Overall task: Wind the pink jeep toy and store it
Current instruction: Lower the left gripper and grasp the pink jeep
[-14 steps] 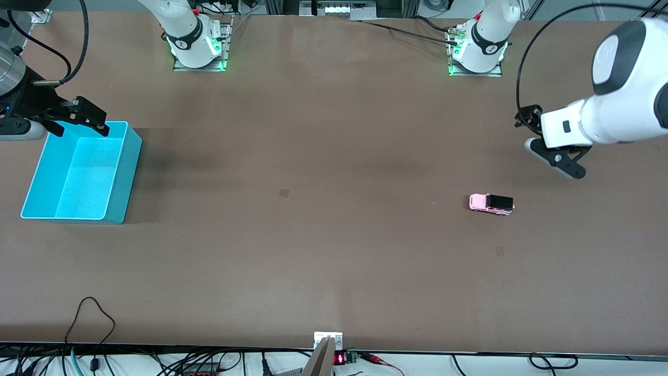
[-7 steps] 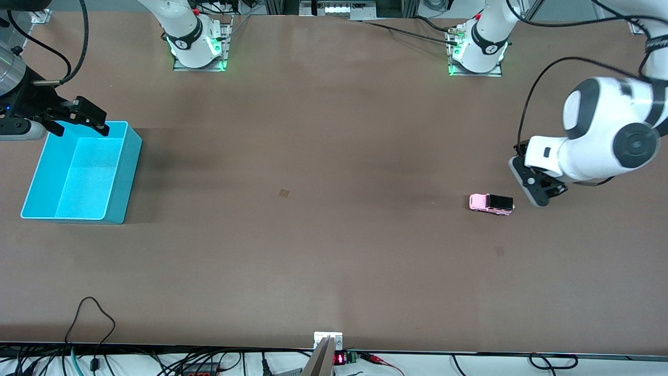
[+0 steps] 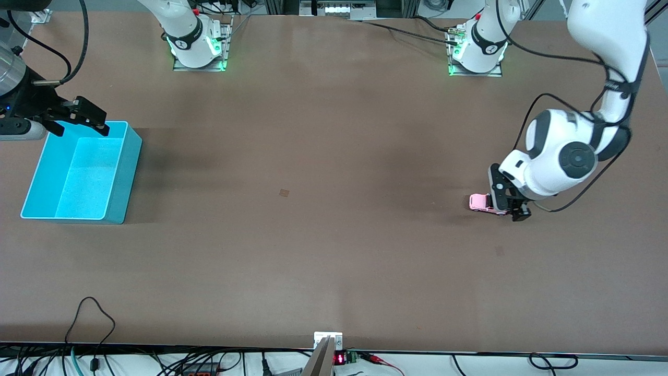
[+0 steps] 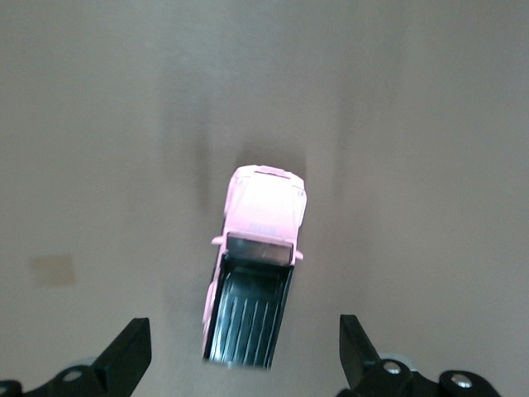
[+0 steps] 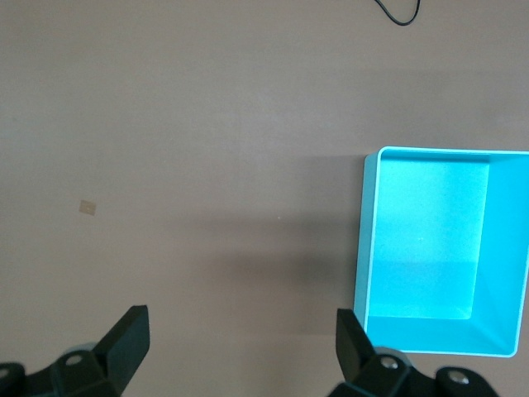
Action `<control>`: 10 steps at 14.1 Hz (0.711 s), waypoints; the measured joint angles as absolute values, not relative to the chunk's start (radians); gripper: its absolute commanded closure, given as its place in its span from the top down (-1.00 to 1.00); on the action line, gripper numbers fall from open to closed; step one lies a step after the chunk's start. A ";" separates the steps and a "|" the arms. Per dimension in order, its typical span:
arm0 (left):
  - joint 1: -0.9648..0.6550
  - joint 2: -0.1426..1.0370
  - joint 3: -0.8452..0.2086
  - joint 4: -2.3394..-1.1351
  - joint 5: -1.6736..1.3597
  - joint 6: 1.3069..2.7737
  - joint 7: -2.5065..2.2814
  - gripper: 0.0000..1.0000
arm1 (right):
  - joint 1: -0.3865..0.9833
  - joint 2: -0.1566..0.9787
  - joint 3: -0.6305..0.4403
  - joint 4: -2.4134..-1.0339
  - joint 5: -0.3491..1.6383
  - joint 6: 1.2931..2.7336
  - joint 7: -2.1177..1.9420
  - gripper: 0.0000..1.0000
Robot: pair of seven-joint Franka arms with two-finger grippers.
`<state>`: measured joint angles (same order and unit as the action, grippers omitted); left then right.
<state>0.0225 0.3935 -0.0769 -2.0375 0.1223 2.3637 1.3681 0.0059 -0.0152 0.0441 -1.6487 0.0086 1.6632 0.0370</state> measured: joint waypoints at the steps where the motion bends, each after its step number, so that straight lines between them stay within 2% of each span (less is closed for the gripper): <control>1: 0.025 0.406 -0.077 -2.056 0.124 2.404 1.378 1.00 | 0.006 -0.015 0.044 -1.649 0.009 1.663 0.037 1.00; 2: 0.027 0.415 -0.076 -2.070 0.124 2.438 1.383 1.00 | 0.006 -0.015 0.044 -1.649 0.009 1.663 0.037 1.00; 3: 0.028 0.425 -0.076 -2.080 0.124 2.466 1.385 0.91 | 0.006 -0.015 0.044 -1.649 0.009 1.663 0.037 1.00; 4: 0.029 0.433 -0.076 -2.086 0.124 2.489 1.387 0.61 | 0.006 -0.015 0.044 -1.649 0.009 1.663 0.037 1.00; 6: 0.038 0.450 -0.076 -2.089 0.125 2.514 1.405 -0.27 | 0.006 -0.015 0.044 -1.649 0.009 1.663 0.037 1.00; 7: 0.043 0.455 -0.075 -2.090 0.125 2.514 1.413 -0.52 | 0.006 -0.015 0.044 -1.649 0.009 1.663 0.037 1.00; 8: 0.047 0.457 -0.075 -2.090 0.125 2.514 1.421 -0.68 | 0.006 -0.015 0.044 -1.649 0.009 1.663 0.037 1.00; 10: 0.050 0.457 -0.076 -2.089 0.125 2.510 1.423 -0.80 | 0.006 -0.015 0.044 -1.649 0.009 1.662 0.037 1.00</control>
